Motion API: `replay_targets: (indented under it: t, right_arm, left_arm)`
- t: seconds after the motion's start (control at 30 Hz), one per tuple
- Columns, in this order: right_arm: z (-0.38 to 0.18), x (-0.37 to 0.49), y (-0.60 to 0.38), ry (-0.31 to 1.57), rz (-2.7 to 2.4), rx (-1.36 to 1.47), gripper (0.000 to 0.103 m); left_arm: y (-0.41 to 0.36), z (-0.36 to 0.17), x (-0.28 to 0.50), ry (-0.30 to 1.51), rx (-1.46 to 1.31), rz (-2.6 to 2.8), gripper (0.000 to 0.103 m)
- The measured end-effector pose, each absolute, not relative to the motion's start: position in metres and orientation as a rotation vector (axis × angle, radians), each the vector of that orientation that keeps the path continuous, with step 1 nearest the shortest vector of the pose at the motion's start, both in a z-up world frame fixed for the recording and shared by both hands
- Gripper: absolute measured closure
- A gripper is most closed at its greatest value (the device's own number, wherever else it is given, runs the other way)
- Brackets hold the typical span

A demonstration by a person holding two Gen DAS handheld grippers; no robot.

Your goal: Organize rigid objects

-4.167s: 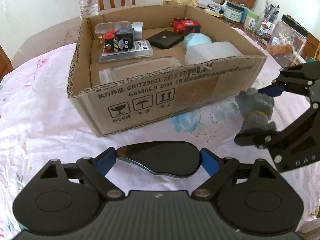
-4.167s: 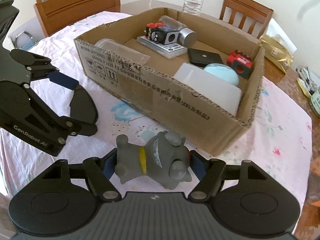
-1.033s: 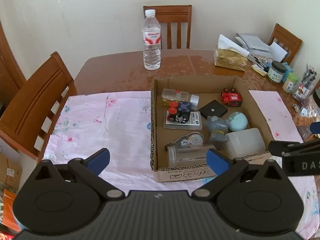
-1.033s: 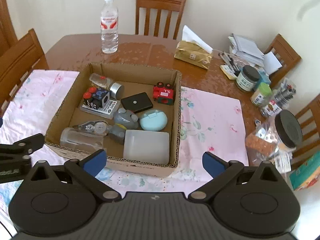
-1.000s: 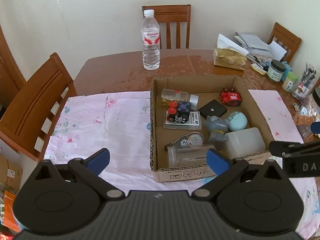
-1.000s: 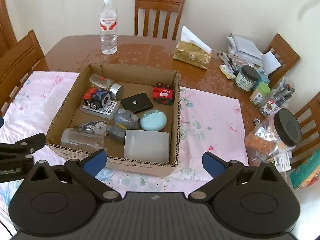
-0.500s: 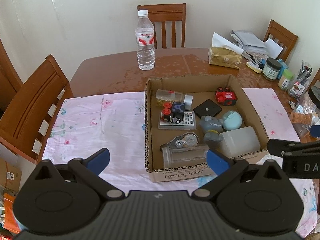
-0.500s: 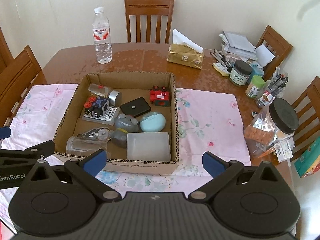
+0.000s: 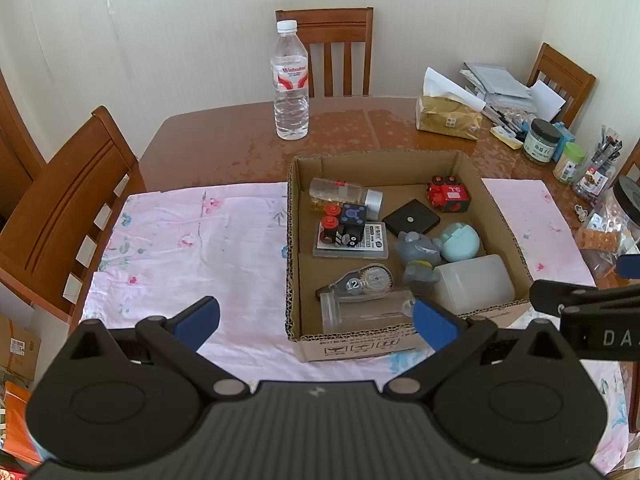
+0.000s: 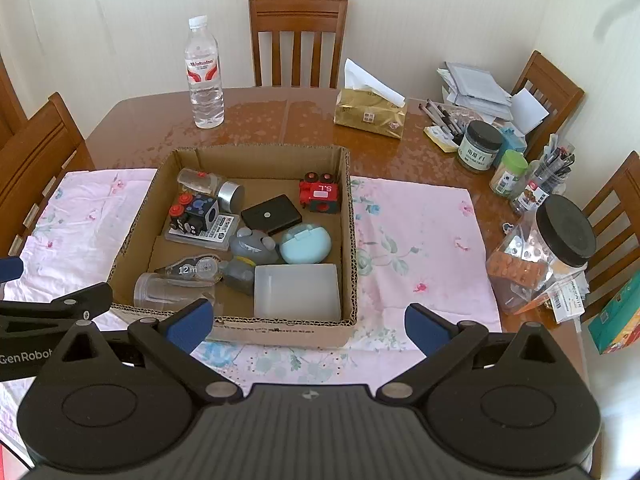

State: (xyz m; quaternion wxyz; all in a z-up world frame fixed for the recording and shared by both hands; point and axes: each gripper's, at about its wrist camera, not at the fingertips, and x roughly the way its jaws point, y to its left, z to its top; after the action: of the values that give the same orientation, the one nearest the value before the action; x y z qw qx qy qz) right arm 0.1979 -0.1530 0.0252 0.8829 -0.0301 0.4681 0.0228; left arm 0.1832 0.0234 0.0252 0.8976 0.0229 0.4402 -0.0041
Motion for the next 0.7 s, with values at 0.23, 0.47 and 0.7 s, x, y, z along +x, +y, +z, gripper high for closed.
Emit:
replay_targets:
  t: [0.23,0.47,0.7]
  right_arm:
    - [0.0269,0.1973,-0.1547,0.975,0.045,-0.06,0.0]
    - [0.027,0.1966,-0.1577,0.973,0.039,-0.053,0.0]
    - [0.0269,0.1957,-0.16,0.971,0.035,-0.049,0.0]
  left_arm:
    - [0.0211,0.0266,0.1827,0.91,0.047,-0.007,0.001]
    - [0.0171,0.0284,0.1824,0.908,0.05,-0.006,0.001]
    - [0.0155,0.0285,0.1826,0.909,0.05,-0.007,0.001]
